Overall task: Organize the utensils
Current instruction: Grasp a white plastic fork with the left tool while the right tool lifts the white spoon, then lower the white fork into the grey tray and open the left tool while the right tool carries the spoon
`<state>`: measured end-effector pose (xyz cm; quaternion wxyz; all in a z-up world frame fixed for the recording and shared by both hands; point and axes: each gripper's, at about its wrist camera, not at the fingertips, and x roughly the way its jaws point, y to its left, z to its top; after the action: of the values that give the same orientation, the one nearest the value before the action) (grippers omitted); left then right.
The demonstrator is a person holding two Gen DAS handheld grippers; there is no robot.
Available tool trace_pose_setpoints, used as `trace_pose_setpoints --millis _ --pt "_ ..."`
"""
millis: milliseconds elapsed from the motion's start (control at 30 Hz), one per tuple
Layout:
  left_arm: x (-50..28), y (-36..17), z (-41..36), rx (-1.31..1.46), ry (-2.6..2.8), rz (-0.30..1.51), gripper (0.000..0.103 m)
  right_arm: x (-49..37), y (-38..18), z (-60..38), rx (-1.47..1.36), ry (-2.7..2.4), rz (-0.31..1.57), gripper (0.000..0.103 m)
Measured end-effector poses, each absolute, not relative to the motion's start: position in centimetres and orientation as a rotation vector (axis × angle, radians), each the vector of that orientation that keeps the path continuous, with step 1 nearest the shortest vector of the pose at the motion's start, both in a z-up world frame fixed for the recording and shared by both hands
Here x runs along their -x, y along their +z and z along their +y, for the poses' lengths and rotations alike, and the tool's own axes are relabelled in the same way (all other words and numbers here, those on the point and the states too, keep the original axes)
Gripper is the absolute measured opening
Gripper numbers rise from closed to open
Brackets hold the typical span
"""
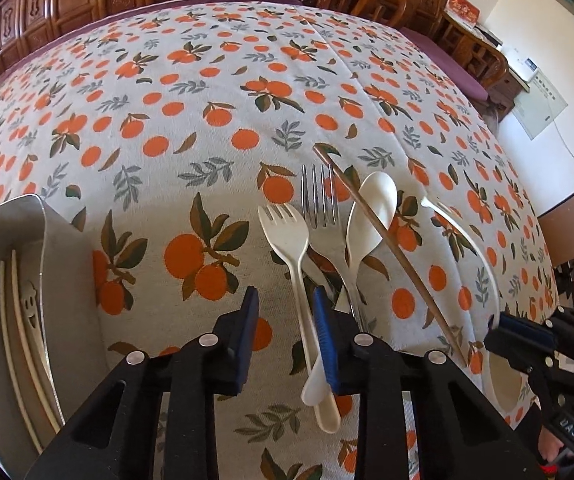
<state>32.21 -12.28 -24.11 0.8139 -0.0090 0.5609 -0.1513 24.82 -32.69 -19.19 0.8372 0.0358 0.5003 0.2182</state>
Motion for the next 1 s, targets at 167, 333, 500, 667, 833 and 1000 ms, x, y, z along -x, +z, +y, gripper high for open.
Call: trace_pose_setpoints --millis 167,333,500,667,833,1000 --pt "-32.3 -24.5 -12.9 -0.002 -0.316 1.203 0.016 -24.7 -19.1 -32.7 -0.077 0.464 1.057 0.012" --pt "-32.1 -24.4 -13.1 -0.011 -0.318 1.214 0.007 -24.3 -18.9 -32.5 -0.078 0.466 1.054 0.012" --pt "-31.3 -23.4 -12.5 -0.026 -0.314 1.189 0.006 -23.7 -18.5 -32.2 -0.080 0.469 1.049 0.012" --pt "-30.3 -21.5 -12.1 -0.040 -0.322 1.149 0.006 -23.2 -17.9 -31.7 -0.083 0.470 1.040 0.012" --pt "-29.2 -19.2 -11.5 -0.052 -0.326 1.104 0.006 -22.9 -17.0 -31.1 -0.081 0.471 1.023 0.012" --pt "-27.8 -17.0 -10.8 -0.051 -0.338 1.065 0.006 -22.7 -16.0 -30.6 -0.086 0.473 1.000 0.012"
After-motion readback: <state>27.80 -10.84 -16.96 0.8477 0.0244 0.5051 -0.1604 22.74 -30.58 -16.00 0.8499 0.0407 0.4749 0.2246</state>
